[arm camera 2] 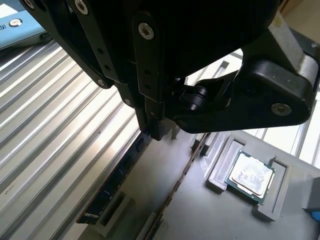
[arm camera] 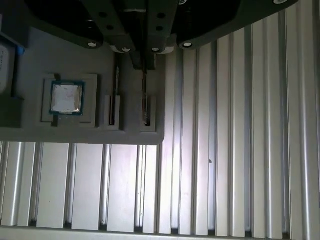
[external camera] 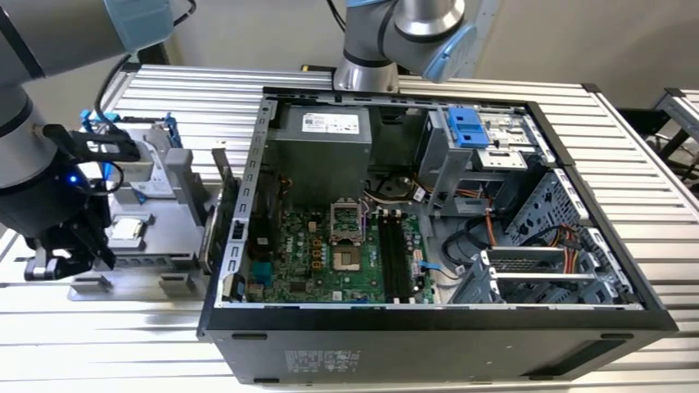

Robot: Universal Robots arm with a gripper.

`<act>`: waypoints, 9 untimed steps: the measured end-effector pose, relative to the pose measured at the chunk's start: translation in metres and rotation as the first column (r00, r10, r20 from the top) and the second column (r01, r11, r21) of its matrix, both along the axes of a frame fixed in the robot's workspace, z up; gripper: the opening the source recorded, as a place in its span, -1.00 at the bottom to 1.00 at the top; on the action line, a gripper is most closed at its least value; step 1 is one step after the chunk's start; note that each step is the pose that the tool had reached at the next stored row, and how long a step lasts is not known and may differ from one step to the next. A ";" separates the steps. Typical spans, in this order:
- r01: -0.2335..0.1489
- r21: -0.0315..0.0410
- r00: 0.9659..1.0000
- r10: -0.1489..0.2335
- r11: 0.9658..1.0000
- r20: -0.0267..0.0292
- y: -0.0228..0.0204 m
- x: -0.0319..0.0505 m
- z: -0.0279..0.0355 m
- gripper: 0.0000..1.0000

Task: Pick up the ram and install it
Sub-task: 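Pick up the ram and move it above insertion slot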

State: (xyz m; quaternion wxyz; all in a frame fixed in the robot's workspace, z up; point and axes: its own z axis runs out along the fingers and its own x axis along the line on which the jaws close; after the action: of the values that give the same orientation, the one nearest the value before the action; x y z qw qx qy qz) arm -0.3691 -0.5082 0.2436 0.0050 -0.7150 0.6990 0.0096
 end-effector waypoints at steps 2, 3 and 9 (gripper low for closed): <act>0.001 0.000 1.000 -0.001 1.000 0.000 0.0000 0.0000 0.0025 -1.00; 0.001 0.000 1.000 -0.001 1.000 0.000 0.0000 0.0000 0.0039 -1.00; 0.003 0.000 1.000 -0.003 1.000 0.000 0.0000 0.0000 0.0114 -1.00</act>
State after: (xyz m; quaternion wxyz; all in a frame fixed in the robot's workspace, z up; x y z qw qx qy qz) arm -0.3691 -0.5082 0.2551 0.0050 -0.7141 0.6999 0.0096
